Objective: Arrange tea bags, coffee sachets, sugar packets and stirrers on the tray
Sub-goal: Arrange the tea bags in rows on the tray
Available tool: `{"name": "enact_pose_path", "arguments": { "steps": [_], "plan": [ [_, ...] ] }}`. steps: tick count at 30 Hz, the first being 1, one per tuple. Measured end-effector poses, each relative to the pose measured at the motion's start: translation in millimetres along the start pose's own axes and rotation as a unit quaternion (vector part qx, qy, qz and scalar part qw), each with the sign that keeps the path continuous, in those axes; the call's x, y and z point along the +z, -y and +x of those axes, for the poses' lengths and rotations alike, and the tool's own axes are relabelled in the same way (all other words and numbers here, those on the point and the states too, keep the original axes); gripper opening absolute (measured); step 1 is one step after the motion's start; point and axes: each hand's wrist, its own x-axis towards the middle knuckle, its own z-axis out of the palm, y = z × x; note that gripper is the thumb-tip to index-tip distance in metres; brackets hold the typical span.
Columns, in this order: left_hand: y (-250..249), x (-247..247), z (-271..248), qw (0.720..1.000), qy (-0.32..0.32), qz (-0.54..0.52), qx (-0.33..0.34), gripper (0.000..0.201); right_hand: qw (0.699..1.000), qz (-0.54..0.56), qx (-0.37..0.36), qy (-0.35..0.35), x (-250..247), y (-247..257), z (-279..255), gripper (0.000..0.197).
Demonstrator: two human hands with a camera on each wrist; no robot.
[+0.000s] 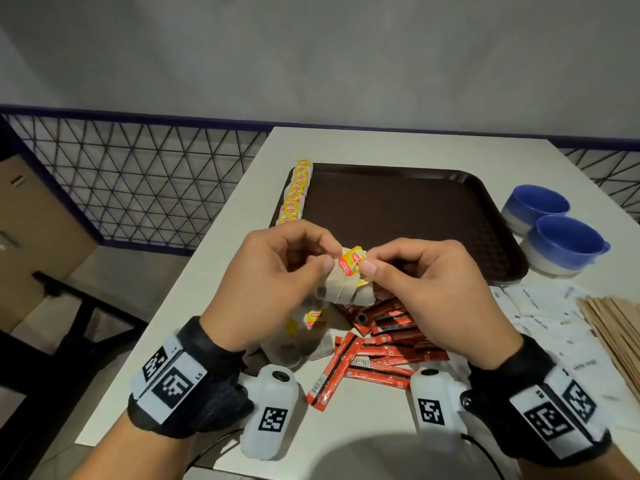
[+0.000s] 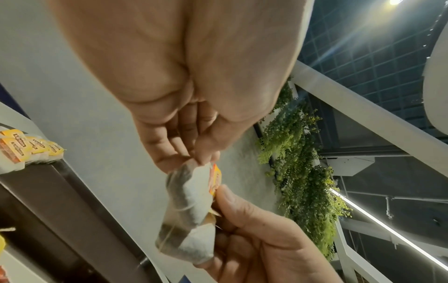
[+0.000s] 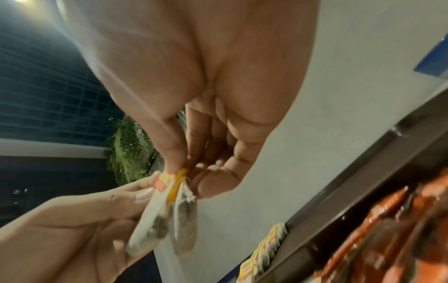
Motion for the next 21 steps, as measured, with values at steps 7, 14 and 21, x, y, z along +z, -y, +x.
{"name": "enact_pose_path", "arguments": {
  "steps": [7,14,21],
  "plan": [
    [-3.0,9.5,-1.5,0.999,-0.002,0.034,0.040,0.018,0.996,-0.077,0.007,0.047,-20.6,13.7,-6.7,0.005],
    [-11.4,19.6,-10.6,0.997,0.035,0.052,0.049,0.013,0.996,-0.048,0.023,0.075,-31.5,18.9,-12.0,0.009],
    [-10.6,29.2,-10.7,0.999,0.028,0.010,0.041,0.009,0.996,-0.031,0.038,0.073,-39.4,19.0,-15.9,0.012]
  ]
}}
